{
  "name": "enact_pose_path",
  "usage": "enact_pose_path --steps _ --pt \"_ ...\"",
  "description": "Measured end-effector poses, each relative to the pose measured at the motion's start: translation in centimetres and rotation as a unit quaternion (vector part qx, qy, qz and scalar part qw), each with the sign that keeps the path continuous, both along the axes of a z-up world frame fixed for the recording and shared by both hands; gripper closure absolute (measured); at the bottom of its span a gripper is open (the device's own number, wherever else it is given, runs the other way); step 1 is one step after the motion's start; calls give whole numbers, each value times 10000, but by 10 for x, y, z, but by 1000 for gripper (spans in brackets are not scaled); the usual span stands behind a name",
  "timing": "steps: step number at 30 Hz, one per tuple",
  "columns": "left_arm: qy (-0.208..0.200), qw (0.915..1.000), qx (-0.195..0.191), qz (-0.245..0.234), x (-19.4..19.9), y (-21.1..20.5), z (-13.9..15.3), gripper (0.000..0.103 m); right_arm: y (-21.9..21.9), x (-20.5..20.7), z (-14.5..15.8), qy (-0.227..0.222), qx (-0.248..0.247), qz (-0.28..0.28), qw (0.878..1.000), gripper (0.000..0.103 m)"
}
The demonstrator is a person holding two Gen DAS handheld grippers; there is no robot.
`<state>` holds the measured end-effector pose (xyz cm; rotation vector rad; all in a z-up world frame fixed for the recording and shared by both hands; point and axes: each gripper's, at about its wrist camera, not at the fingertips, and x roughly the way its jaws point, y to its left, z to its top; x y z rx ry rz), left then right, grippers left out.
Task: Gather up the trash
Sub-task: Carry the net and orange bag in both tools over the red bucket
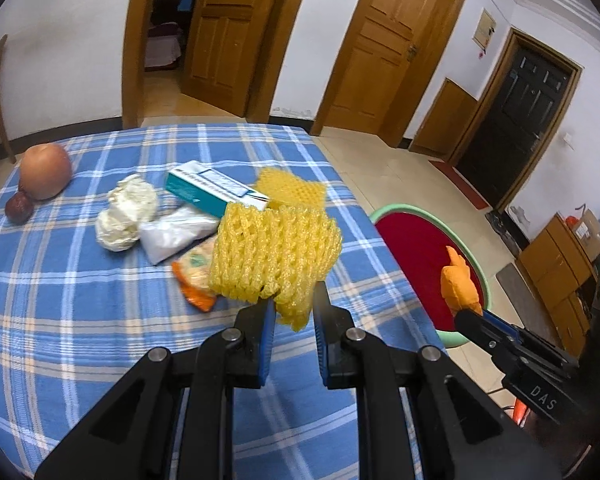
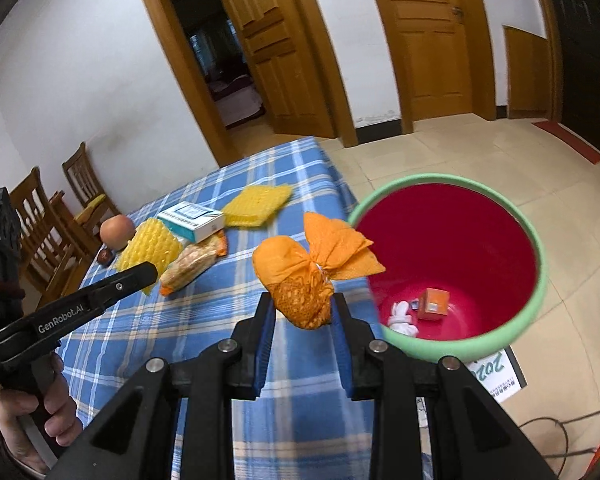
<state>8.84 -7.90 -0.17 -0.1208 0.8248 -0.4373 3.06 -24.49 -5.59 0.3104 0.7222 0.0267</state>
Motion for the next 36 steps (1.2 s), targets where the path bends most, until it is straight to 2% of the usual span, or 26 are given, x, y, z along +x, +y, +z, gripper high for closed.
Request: enact_pose_path --steps 16,36 --pt "-76 9976 142 -668 1 -76 6 86 -72 -27 -2 -53 145 -829 9964 73" --pt "178 9911 381 -1262 14 -146 -20 86 -117 -35 -23 77 314 -1311 9908 73"
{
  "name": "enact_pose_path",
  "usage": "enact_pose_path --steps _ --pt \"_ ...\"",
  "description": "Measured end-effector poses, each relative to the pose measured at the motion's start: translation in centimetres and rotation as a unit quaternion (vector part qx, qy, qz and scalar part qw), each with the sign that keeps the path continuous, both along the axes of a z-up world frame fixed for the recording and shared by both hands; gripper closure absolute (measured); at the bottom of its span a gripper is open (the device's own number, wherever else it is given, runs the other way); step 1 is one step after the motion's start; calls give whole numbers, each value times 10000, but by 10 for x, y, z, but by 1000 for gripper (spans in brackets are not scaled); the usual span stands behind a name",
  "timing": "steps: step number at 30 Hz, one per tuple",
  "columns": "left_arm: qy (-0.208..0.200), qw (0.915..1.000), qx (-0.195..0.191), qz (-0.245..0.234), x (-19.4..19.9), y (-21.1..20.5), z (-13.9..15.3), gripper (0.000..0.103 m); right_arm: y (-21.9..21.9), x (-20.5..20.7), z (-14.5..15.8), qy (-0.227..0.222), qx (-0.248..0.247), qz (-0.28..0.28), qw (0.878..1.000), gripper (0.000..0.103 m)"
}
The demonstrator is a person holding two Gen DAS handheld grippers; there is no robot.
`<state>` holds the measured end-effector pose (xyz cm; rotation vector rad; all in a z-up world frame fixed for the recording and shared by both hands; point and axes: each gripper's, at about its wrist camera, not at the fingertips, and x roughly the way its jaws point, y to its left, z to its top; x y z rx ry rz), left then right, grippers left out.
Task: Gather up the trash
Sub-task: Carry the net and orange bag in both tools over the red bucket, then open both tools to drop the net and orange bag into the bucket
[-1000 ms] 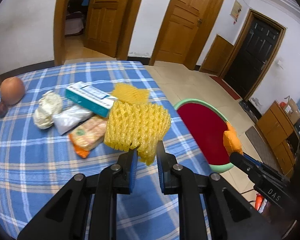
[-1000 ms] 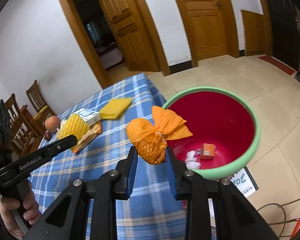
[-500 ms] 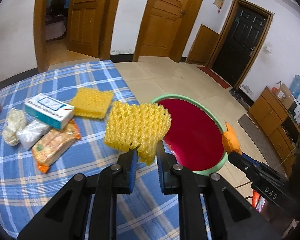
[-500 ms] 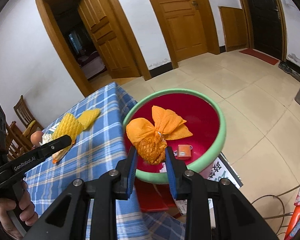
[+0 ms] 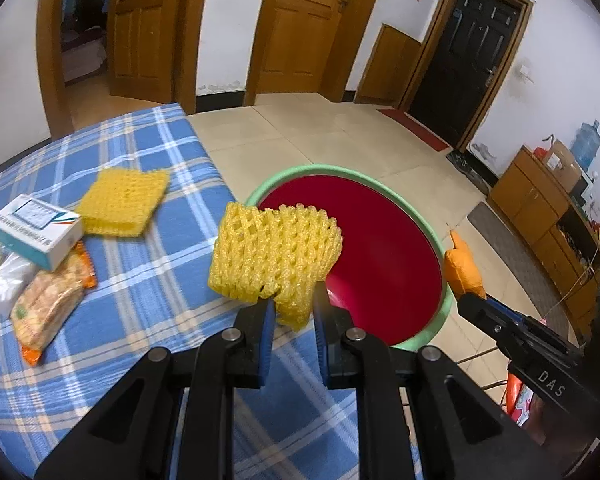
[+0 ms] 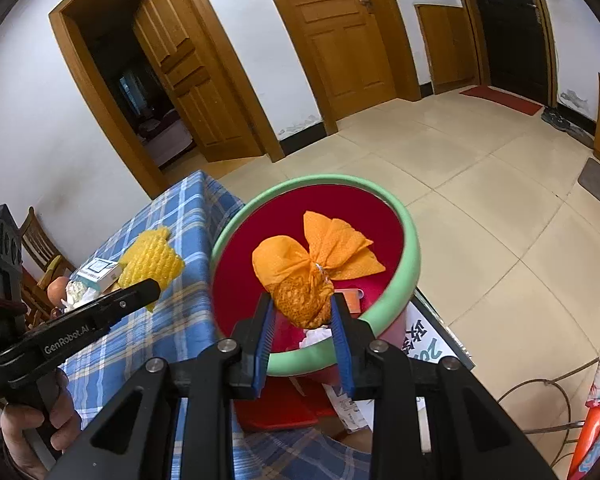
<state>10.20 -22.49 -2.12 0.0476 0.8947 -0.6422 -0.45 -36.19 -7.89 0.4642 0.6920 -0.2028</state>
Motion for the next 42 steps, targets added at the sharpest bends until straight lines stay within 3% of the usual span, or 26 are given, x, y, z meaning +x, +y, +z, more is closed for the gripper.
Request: enact_pose_path --steps 10,16,19,36,42 --pt "112 9991 286 -309 8 -36 -18 86 -14 1 -10 96 125 -120 9998 72" --pt "63 9989 333 -315 7 -41 -19 65 -21 3 -14 133 168 -172 9996 72" --pt "36 9990 346 -290 6 -40 -18 62 -20 5 -15 134 183 -181 9996 72" --pt "40 9995 250 208 7 -6 -10 59 -11 24 -13 115 12 -30 9999 72" --pt "29 9987 216 458 11 11 -7 58 -7 34 -13 118 58 65 9999 67"
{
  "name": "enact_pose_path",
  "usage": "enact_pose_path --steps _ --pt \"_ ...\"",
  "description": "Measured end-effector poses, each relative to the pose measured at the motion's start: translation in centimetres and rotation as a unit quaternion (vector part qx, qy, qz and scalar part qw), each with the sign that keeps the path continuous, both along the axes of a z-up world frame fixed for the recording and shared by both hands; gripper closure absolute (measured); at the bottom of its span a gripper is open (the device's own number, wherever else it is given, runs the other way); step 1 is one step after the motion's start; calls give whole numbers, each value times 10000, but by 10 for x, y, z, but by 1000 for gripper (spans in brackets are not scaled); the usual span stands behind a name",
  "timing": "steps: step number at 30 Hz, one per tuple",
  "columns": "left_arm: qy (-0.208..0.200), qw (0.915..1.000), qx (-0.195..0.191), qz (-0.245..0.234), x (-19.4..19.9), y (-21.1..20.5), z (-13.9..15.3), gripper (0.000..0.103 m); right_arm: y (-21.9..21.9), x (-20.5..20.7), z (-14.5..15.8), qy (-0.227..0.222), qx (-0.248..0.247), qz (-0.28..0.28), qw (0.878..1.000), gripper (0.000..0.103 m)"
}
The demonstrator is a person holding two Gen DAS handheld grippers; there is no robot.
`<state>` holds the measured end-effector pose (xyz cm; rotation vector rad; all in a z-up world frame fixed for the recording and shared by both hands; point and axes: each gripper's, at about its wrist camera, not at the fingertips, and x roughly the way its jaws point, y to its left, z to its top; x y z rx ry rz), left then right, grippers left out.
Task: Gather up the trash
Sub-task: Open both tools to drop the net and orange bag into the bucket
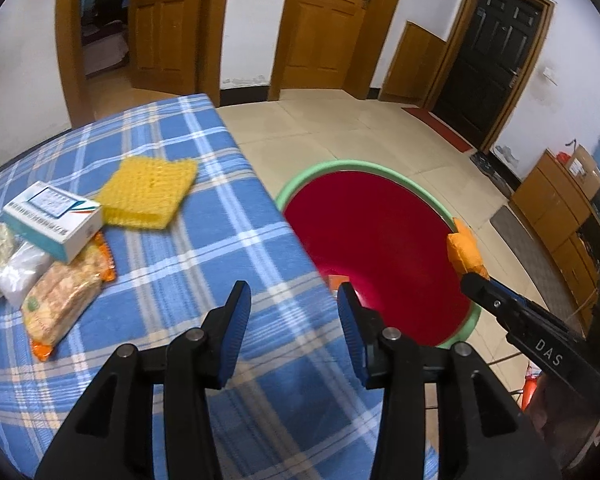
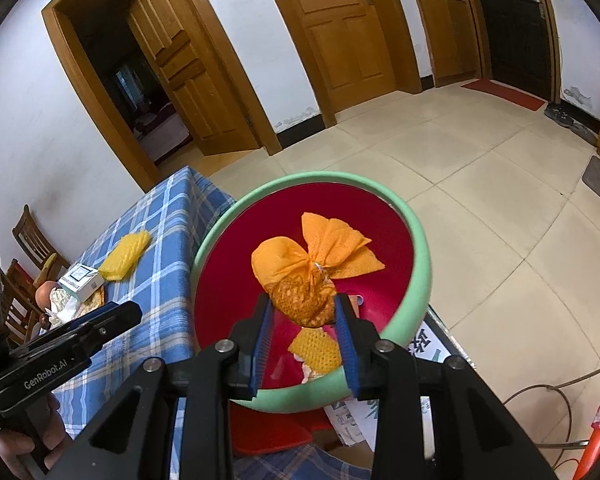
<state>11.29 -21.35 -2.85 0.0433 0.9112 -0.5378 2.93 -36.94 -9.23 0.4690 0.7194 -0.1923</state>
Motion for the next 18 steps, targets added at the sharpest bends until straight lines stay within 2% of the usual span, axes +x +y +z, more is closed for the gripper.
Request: enact_pose_path --steps 2,11,18 --pt "0 10000 -21 56 1 5 1 58 0 0 0 -16 48 17 10000 59" --pt "-41 9996 -81 267 -1 30 7 58 2 -9 7 -109 96 -60 9999 40" --pt "-113 9989 -132 429 -5 50 14 58 11 -13 14 -229 155 -76 9996 35"
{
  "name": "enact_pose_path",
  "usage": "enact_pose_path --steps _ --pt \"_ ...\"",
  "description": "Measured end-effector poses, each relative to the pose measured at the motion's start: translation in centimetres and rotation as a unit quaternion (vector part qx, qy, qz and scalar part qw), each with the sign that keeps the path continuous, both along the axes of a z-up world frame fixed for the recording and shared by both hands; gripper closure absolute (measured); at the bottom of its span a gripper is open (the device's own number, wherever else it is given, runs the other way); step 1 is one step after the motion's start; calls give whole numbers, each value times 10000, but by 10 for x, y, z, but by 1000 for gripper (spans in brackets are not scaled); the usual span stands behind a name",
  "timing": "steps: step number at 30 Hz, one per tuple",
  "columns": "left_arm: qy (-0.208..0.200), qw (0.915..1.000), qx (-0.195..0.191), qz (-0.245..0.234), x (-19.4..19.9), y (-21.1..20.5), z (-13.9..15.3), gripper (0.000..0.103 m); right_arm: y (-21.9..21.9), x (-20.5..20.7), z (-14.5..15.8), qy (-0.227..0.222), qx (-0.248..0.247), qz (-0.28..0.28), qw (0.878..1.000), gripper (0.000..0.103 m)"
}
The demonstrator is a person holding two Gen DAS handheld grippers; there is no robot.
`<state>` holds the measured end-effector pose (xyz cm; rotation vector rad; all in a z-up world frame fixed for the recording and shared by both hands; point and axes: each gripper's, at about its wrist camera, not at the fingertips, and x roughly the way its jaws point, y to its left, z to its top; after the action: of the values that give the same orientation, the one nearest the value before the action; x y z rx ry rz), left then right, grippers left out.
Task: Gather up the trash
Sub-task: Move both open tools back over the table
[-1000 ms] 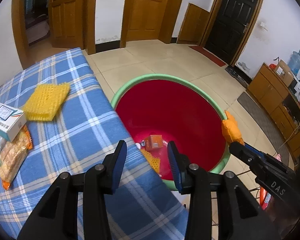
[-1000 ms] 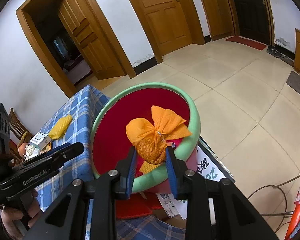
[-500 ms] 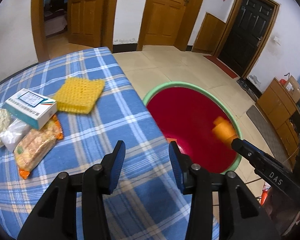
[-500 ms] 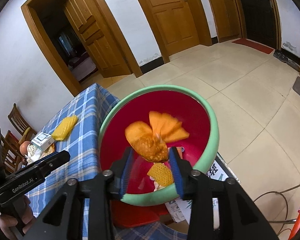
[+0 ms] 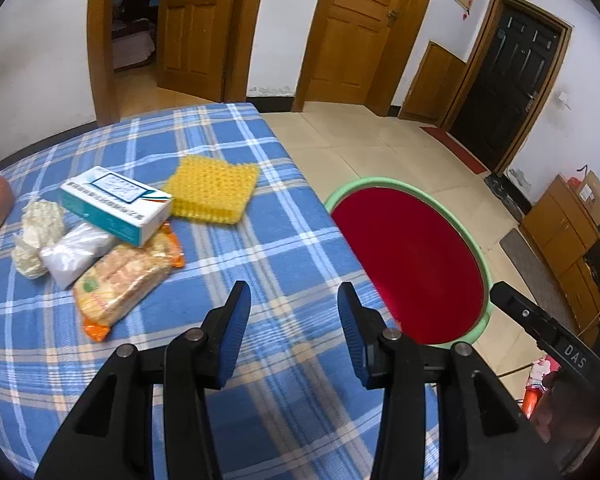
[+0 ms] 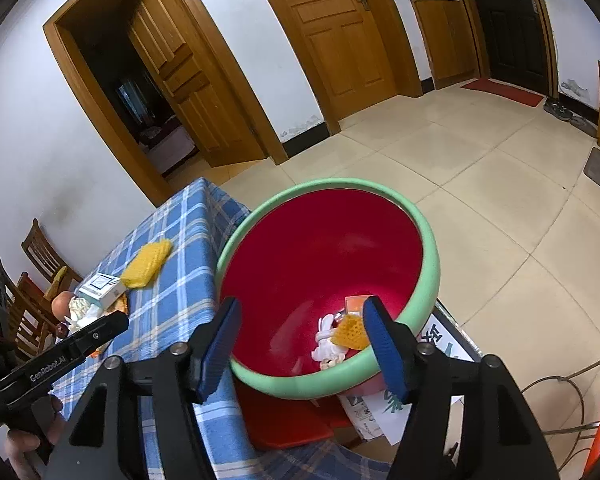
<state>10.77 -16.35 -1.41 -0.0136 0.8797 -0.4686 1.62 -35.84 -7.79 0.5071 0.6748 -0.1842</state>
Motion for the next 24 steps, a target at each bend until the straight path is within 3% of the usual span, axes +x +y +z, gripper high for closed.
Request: enact_pose_path --steps 24 --pt "-268 9964 -77 800 0 97 18 58 57 12 22 -173 -90 426 9989 26"
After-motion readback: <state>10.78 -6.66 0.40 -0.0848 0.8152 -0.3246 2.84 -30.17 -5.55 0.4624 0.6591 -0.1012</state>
